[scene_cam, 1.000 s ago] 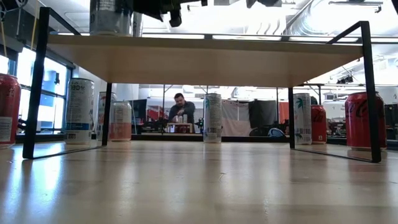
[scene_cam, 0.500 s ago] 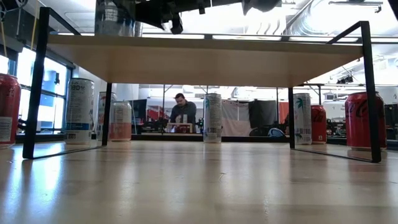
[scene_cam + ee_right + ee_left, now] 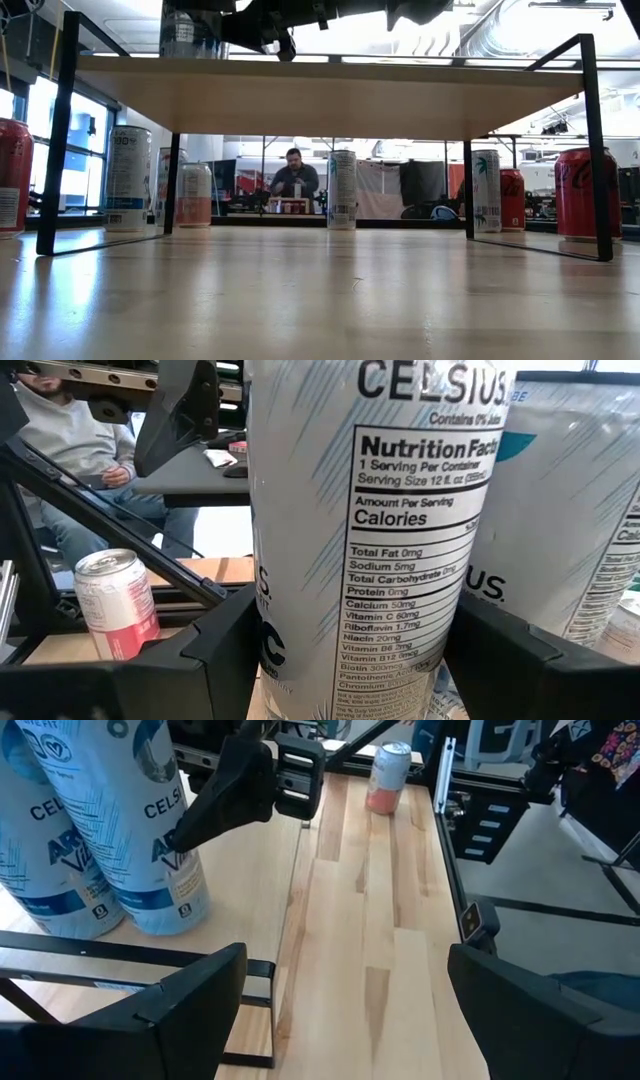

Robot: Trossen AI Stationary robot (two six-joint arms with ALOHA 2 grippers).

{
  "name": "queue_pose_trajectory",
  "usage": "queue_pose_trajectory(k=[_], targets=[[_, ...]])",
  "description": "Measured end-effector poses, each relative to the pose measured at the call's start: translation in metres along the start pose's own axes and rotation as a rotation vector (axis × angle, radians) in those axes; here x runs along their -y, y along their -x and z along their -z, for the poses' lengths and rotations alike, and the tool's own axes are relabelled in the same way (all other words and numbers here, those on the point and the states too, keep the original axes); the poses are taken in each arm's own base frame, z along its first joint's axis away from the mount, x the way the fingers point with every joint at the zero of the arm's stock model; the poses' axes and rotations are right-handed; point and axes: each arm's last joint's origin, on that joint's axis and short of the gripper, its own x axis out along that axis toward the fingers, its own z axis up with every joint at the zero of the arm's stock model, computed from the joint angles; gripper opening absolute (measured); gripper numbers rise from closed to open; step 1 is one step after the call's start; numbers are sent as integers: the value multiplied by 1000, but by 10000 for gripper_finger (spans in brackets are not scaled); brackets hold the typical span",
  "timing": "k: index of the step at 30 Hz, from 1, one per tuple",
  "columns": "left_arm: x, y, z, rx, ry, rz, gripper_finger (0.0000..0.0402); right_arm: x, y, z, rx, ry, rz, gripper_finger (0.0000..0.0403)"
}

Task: Place canned beverage on shelf
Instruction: Put the bottom white blue soda can aligned with the other white blue soda can on the shelf

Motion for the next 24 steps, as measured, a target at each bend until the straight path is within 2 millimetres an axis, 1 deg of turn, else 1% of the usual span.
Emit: queue_pose_trajectory(k=[11,24], targets=[[0,0,0,-2,0,1,335,3,-1,0,0,-13,42,252],[0,0,0,-1,0,1,335,5,-1,0,-1,-13,19,252]])
